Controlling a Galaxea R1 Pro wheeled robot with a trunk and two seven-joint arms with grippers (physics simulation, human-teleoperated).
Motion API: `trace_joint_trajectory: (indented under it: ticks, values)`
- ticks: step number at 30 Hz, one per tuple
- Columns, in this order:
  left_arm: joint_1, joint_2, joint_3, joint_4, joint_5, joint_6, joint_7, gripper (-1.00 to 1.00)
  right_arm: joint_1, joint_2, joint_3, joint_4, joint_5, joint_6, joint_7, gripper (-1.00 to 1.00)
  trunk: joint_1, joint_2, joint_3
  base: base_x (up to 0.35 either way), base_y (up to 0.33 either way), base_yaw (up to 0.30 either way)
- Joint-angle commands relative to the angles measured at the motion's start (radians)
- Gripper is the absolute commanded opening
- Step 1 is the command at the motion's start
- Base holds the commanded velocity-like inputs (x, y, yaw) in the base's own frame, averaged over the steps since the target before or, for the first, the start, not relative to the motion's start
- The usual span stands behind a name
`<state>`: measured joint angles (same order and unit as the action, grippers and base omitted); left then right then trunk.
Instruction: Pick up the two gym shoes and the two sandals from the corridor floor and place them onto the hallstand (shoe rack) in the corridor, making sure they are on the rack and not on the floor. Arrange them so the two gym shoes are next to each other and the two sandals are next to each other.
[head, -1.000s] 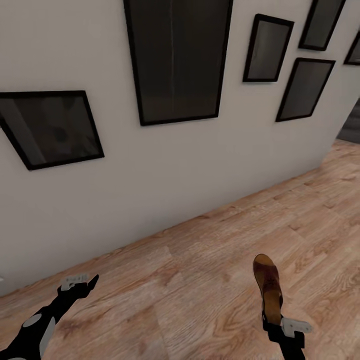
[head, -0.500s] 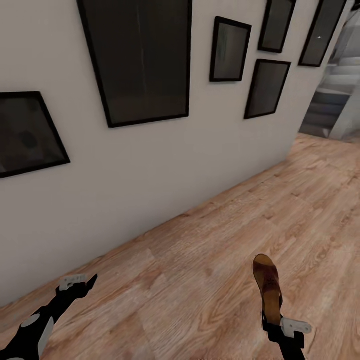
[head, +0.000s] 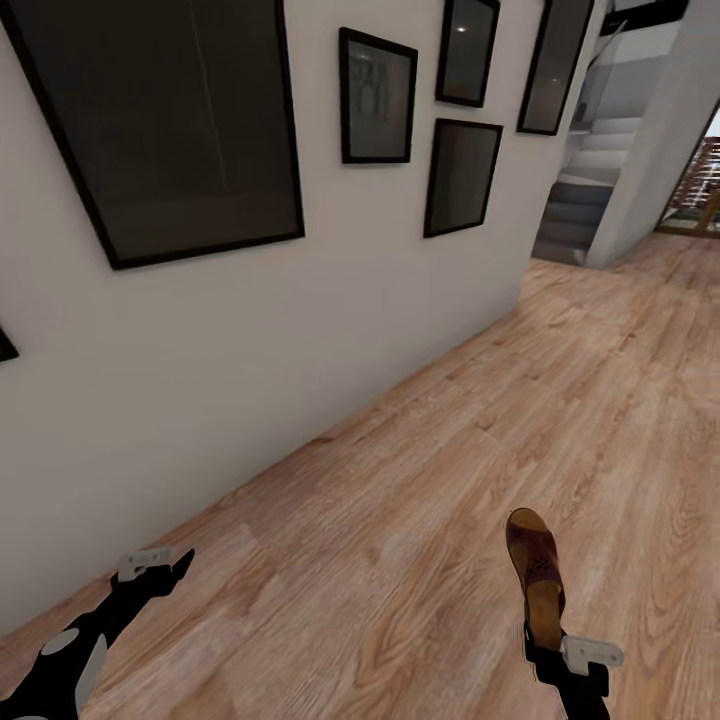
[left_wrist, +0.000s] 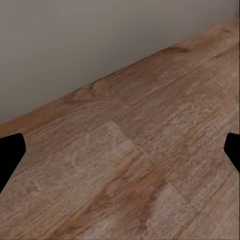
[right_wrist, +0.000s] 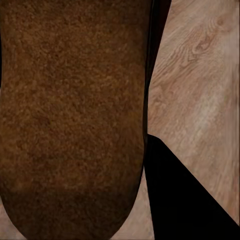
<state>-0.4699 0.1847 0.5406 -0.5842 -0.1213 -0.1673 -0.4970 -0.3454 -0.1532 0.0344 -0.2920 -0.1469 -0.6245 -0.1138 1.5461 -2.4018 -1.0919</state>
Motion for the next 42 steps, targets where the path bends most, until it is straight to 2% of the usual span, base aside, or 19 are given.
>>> trace_joint_trajectory:
  ticks: [1,9,28,35,42]
  values:
    - [-0.001,-0.001,0.007,0.001,-0.011,-0.006,-0.006,1.00,-0.001,0.000,0.004,0.001,-0.010,-0.003,0.000,-1.00,0.000,0.000,-0.001,0.237,-0.166,-0.300]
    - [-0.001,-0.002,0.006,0.001,-0.010,-0.006,-0.006,1.00,0.000,0.000,0.004,0.000,-0.010,-0.003,0.000,-1.00,0.000,0.000,-0.001,0.173,-0.109,-0.300]
    - [-0.001,-0.002,0.007,0.003,-0.009,-0.006,-0.006,1.00,-0.001,0.000,0.003,-0.002,-0.011,-0.003,0.000,-1.00,0.000,0.000,-0.001,0.005,-0.002,-0.300]
    - [-0.001,-0.002,0.008,0.002,-0.009,-0.006,-0.006,1.00,-0.001,-0.008,0.001,-0.004,-0.012,-0.002,0.002,-1.00,0.000,0.000,0.001,0.012,0.000,-0.289]
    - [-0.001,-0.002,0.009,0.000,-0.009,-0.005,-0.006,1.00,-0.001,-0.012,-0.001,-0.005,-0.014,-0.001,0.005,-1.00,0.000,0.000,0.007,0.222,0.000,-0.243]
